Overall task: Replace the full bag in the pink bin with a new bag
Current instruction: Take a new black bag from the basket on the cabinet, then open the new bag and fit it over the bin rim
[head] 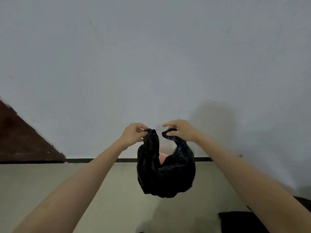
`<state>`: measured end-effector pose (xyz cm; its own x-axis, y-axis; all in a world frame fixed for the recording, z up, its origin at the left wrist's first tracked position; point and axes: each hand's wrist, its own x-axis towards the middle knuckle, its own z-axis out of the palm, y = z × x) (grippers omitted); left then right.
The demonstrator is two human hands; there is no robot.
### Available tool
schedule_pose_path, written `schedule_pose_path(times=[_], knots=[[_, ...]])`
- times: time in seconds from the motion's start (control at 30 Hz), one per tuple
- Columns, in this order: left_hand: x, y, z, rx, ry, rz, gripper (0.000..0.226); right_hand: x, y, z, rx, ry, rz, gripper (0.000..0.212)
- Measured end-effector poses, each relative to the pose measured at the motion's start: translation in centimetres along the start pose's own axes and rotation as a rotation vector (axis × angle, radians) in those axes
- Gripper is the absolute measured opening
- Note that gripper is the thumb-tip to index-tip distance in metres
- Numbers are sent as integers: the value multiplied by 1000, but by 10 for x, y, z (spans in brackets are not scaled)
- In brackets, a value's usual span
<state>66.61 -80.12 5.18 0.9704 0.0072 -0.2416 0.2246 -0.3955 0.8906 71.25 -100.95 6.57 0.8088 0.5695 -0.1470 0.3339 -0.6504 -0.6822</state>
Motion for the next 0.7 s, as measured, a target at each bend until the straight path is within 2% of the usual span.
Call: schedule_pose_path(times=[0.07,0.13,0.23,0.33,0.47,0.6,0.63,0.7], knots=[[27,-3,-2,47,4,15,10,18,11,3,-171,110,30,25],[52,-8,-4,69,99,74,8,31,22,7,-206,301,70,20],[76,-19,1,9,328,179,9,43,38,22,-80,554,103,13],[86,-43,22,-36,419,268,7,55,54,56,79,636,141,19],[90,-107,69,27,251,292,12,67,75,129,277,599,257,13],[87,-207,118,45,55,95,17,69,131,224,323,391,453,22],[85,-234,129,66,-7,56,26,64,147,246,377,334,480,22],[79,-286,148,102,-115,21,53,51,171,281,442,217,544,4]])
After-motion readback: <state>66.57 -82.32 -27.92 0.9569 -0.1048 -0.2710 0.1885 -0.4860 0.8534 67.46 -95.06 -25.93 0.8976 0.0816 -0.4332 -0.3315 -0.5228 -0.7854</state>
